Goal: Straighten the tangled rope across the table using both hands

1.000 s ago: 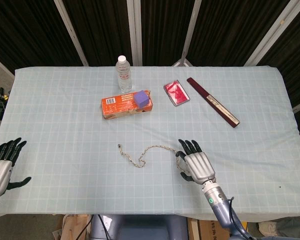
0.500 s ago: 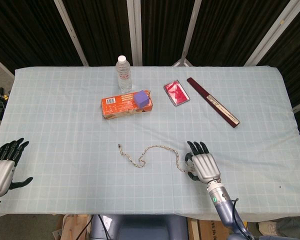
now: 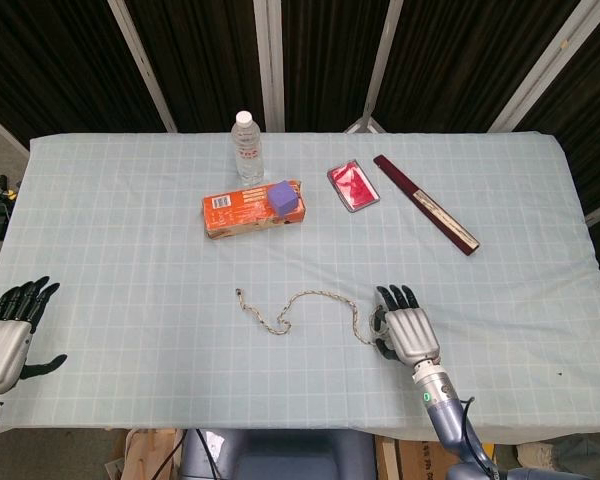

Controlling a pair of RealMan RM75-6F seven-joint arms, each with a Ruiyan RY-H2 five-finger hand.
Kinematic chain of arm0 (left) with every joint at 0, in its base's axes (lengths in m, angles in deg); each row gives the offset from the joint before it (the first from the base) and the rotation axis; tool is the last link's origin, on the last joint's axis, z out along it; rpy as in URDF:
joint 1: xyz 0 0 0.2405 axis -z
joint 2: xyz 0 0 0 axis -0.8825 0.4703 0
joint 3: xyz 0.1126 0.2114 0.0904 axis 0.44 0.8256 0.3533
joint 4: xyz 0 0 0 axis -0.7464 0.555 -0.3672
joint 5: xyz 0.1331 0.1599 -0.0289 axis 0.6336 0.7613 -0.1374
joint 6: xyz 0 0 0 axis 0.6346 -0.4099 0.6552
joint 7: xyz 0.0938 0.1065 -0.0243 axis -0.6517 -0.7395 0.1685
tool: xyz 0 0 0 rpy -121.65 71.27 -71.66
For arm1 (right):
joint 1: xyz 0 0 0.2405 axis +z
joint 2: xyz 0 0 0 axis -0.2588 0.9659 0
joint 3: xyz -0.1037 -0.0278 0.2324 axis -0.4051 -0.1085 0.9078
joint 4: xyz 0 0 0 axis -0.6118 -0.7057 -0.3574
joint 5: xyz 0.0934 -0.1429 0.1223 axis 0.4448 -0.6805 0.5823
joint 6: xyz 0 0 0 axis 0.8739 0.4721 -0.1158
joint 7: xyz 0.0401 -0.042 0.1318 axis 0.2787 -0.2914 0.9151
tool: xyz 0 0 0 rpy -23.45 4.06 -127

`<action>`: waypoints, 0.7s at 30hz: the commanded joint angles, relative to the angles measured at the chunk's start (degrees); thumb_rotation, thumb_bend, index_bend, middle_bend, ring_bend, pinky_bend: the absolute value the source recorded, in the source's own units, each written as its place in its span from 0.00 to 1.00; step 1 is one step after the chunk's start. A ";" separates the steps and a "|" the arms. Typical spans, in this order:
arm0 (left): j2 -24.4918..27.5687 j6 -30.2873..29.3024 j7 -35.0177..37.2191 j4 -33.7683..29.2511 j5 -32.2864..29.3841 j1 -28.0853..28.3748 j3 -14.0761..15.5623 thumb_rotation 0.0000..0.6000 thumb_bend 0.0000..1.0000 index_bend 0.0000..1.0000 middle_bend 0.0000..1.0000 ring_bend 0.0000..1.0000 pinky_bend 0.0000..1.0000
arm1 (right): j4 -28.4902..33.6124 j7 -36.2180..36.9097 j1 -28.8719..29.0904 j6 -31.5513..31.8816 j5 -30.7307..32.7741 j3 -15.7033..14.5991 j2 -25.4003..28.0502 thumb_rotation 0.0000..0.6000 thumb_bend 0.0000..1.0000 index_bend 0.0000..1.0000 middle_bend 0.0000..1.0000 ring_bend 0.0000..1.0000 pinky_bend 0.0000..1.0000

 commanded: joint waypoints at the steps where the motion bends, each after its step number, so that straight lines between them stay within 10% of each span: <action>1: -0.02 0.03 -0.07 0.03 0.05 0.04 0.02 1.00 0.00 0.06 0.00 0.00 0.00 | -0.07 -0.03 0.01 0.08 -0.08 0.05 -0.11 1.00 0.38 0.54 0.12 0.00 0.00; 21: -0.26 -0.46 0.22 0.25 0.37 0.05 -0.03 1.00 0.00 0.06 0.00 0.00 0.00 | -0.51 -1.18 0.28 0.00 1.45 0.53 -0.40 1.00 0.44 0.55 0.13 0.00 0.00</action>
